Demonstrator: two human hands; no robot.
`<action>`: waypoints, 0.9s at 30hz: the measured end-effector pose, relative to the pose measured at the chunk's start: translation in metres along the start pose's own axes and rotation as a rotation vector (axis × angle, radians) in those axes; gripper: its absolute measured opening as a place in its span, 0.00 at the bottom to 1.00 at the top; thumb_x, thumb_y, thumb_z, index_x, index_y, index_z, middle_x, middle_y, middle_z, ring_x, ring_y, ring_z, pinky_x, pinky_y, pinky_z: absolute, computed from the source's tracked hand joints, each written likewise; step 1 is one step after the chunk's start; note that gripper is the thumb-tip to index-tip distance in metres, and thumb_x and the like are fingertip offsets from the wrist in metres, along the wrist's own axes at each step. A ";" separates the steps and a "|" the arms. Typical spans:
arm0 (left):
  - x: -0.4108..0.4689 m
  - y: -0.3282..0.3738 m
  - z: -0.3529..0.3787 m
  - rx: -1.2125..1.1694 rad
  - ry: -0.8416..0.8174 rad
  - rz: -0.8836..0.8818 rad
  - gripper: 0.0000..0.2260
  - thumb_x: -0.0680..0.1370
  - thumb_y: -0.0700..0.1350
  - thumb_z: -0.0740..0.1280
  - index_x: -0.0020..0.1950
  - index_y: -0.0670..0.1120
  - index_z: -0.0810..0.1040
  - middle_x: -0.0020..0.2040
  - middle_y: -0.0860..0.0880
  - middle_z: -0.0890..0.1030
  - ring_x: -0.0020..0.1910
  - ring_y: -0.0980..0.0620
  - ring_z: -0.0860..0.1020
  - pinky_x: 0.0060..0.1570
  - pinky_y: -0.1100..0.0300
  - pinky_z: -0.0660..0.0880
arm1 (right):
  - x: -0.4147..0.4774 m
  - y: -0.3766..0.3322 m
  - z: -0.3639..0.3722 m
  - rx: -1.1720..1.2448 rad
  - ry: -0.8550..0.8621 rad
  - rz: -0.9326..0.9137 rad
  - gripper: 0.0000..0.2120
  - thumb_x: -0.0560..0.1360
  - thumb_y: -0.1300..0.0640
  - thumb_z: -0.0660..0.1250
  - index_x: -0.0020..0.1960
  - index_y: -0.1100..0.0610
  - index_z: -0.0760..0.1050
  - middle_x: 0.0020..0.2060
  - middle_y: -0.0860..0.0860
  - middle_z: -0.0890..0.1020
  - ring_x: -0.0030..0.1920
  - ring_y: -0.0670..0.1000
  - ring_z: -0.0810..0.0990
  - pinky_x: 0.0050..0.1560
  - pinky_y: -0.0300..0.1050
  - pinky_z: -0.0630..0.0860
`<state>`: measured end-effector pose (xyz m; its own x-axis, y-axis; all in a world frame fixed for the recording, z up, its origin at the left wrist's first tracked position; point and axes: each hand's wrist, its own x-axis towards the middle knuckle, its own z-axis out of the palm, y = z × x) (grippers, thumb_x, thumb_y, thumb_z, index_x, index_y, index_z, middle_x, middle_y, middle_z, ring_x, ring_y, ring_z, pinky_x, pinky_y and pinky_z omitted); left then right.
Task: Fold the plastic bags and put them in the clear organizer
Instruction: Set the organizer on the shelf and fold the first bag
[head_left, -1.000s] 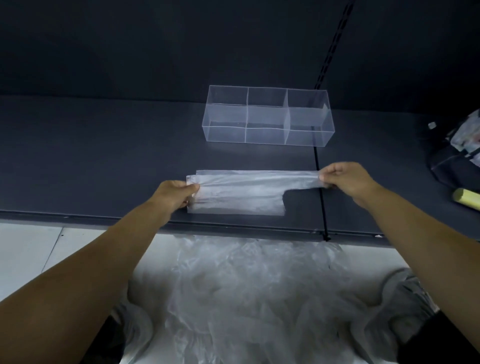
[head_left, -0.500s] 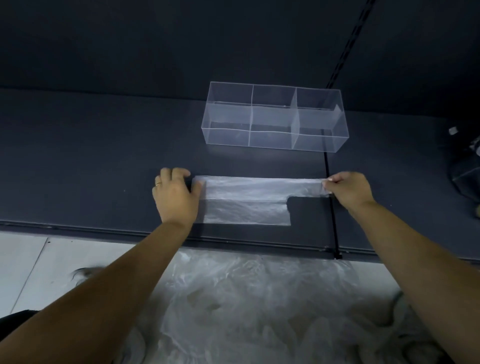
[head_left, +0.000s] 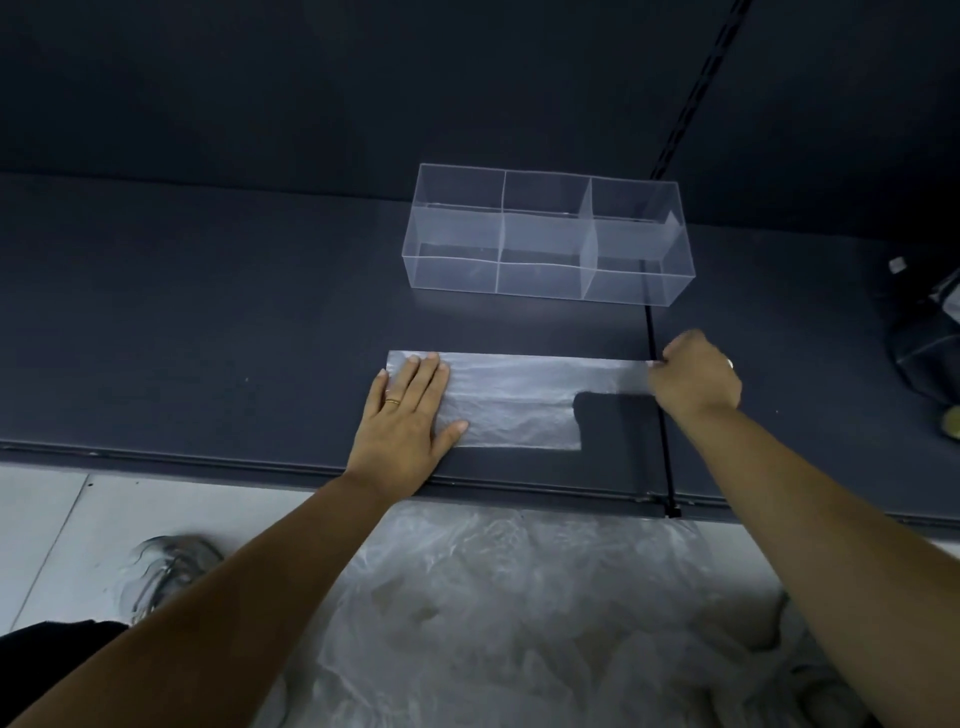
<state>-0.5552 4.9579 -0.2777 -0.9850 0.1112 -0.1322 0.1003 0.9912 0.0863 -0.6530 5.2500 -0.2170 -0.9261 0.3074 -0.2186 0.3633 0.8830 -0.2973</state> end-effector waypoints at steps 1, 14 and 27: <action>0.000 0.000 0.000 0.011 -0.001 0.000 0.36 0.74 0.67 0.34 0.79 0.50 0.42 0.79 0.51 0.45 0.78 0.52 0.42 0.74 0.52 0.35 | -0.011 -0.011 0.001 -0.097 0.122 -0.057 0.12 0.73 0.64 0.64 0.57 0.62 0.74 0.54 0.61 0.78 0.55 0.62 0.76 0.51 0.52 0.71; -0.001 0.002 0.000 0.018 -0.023 0.002 0.40 0.72 0.71 0.35 0.78 0.50 0.39 0.77 0.53 0.38 0.77 0.47 0.38 0.73 0.46 0.34 | -0.084 -0.065 0.102 -0.208 -0.113 -0.641 0.29 0.82 0.43 0.44 0.79 0.51 0.44 0.78 0.50 0.44 0.77 0.49 0.39 0.75 0.52 0.35; -0.003 0.011 -0.017 -0.135 0.105 0.051 0.33 0.78 0.63 0.59 0.77 0.45 0.59 0.78 0.47 0.56 0.78 0.47 0.49 0.74 0.48 0.37 | -0.081 0.014 0.040 -0.063 0.010 -0.760 0.15 0.69 0.50 0.75 0.53 0.54 0.78 0.52 0.51 0.77 0.55 0.56 0.75 0.57 0.50 0.64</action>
<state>-0.5534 4.9674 -0.2595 -0.9890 0.1463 -0.0214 0.1379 0.9650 0.2232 -0.5690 5.2238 -0.2409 -0.9200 -0.3906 0.0334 -0.3811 0.8712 -0.3095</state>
